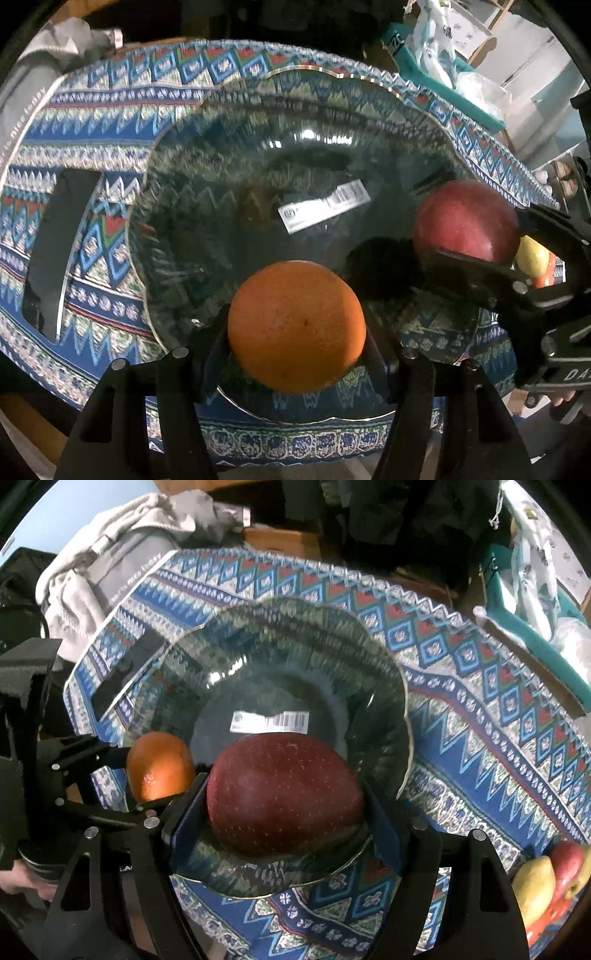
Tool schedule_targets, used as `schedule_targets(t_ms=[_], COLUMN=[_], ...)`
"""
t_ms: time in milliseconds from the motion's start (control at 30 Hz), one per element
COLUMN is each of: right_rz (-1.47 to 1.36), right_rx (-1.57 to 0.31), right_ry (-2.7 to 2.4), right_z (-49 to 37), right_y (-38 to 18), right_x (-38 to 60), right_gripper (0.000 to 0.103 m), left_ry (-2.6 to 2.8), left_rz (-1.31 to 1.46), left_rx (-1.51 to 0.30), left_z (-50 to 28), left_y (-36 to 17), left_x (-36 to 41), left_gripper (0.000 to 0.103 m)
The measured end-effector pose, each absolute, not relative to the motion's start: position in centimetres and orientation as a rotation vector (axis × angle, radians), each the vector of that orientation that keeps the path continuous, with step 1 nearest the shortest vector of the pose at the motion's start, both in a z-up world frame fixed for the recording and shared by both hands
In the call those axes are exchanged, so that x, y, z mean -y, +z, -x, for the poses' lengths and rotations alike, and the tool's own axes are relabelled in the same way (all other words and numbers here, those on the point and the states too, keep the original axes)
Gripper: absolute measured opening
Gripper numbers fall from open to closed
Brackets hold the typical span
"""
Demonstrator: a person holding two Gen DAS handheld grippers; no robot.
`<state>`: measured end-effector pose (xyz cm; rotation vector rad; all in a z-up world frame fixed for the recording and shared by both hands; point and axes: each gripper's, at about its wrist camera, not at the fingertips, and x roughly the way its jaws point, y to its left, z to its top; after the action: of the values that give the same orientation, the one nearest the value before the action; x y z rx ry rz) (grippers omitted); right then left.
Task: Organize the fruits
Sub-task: 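Open the right tool to drop the mango into the bowl while the left tool releases the orange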
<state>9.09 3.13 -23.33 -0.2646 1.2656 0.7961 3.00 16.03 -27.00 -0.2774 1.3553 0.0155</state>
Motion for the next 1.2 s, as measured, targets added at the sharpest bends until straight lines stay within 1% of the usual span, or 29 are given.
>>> schedule_targets(t_ms=[133,300,367,433,600,633,867,1200], right_rz=[0.268,0.248,0.245,0.240,0.170,0.165,0.126,0.176], right_rx=[-1.265,-1.273,-1.279,-1.284,-1.261,-1.254,-1.214,-1.101], right_ry=[0.805,0.810,0.812,0.814,0.813,0.809,0.801,0.730], right_z=[-9.0,-9.1,-9.1,-9.1,-9.6,-9.7,-9.9,-9.2], right_y=[-23.5,-23.5,-23.5,-23.5,-22.4,-22.1,-20.3,-16.6], right_x=[-3.1,-2.9,-2.9,-2.8,-1.9,-1.8,-0.6,1.5], right_gripper=[0.079,0.079,0.080,0.080,0.077,0.077,0.077,0.077], left_ry=[0.013,0.023,0.027,0.029,0.030,0.038,0.034,0.007], left_rz=[0.269,0.215,0.191,0.183,0.177,0.171,0.171,0.190], left_rx=[-1.366,-1.336,-1.332,-1.334,-1.337,-1.334,-1.287,-1.197], left_z=[-2.8,-3.0,-3.1,-3.1,-3.1,-3.0,-2.8,-2.7], left_y=[-27.5,-26.7,-26.5,-26.4,-26.2,-26.0,-23.8,-19.9], left_x=[-15.8,-15.1,-14.9,-14.9,-14.6,-14.7,-14.8,-13.8], left_gripper=[0.067,0.067,0.070,0.071,0.071,0.073,0.073,0.073])
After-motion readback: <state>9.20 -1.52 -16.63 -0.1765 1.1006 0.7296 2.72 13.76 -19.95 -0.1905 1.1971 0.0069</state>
